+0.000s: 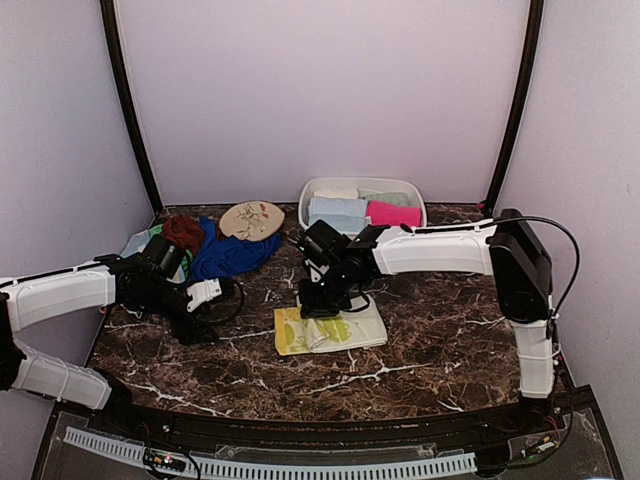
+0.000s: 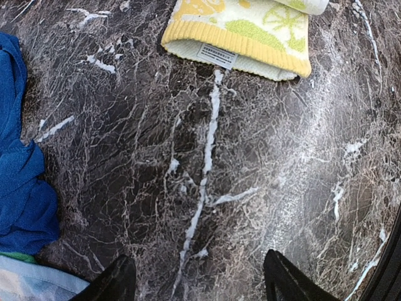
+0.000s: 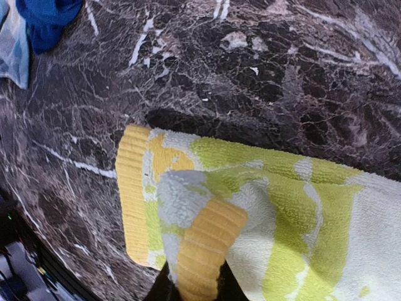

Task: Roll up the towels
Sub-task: Fold the towel at the center of the board, then smooth out the towel at the center of the board.

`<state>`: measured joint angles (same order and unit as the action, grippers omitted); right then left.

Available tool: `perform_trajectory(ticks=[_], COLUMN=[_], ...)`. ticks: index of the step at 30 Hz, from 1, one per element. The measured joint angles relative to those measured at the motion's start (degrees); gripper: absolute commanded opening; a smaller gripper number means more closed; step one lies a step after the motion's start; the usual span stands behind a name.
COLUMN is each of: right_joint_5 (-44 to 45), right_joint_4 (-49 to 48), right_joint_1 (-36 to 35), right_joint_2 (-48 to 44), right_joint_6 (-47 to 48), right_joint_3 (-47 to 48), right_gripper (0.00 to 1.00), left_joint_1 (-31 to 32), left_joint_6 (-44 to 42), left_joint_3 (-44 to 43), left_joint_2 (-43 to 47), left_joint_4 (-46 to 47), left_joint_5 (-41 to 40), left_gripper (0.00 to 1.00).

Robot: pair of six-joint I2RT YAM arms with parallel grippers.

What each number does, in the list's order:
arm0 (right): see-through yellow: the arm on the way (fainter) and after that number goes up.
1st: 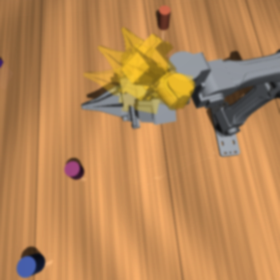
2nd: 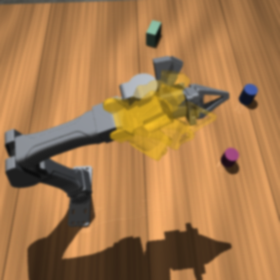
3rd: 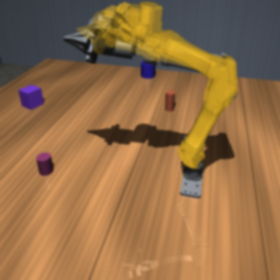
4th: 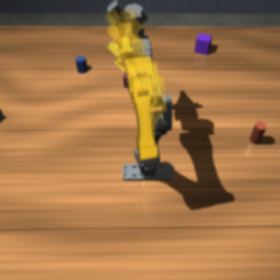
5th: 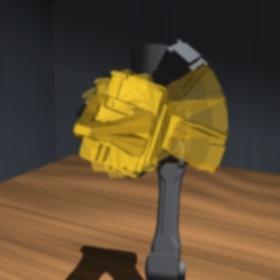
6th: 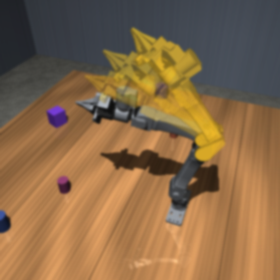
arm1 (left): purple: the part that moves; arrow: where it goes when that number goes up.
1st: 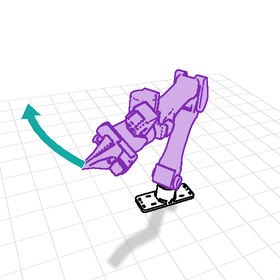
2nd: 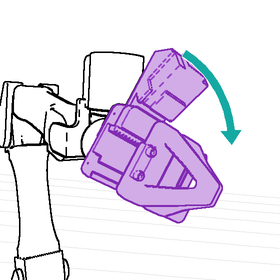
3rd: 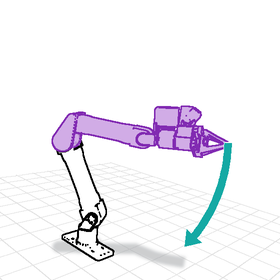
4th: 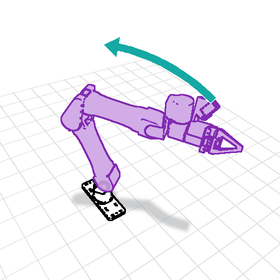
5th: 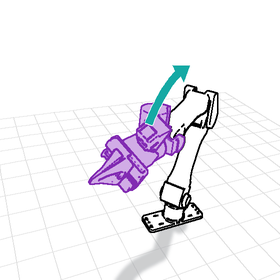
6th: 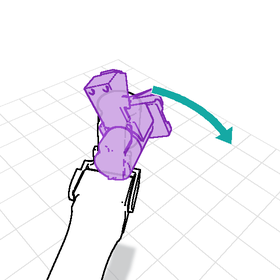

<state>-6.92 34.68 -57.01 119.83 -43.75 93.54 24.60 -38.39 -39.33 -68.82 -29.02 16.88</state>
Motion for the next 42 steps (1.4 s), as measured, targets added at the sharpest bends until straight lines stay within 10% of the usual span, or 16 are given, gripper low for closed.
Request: perform_trajectory(ticks=[13, 27, 42], right_joint_5=[-6.95, -12.76, -17.62], right_joint_4=[-9.9, -16.76, -24.5], right_joint_1=[-0.13, 6.08, 17.94], right_joint_2=[2.36, -6.27, -13.44], right_joint_6=[-4.9, -5.55, -1.81], right_joint_3=[0.48, -10.84, -31.91], right_gripper=[0.41, 0.37, 0.15], left_joint_1=[0.0, 0.0, 13.18], left_joint_6=[0.0, 0.79, 6.23], left_joint_3=[0.0, -1.99, -27.1], left_joint_2=[-1.27, -2.36, -24.52], left_joint_4=[0.0, 0.22, 4.59], left_joint_5=[0.04, 1.6, 6.49], left_gripper=[0.71, 0.69, 0.59])
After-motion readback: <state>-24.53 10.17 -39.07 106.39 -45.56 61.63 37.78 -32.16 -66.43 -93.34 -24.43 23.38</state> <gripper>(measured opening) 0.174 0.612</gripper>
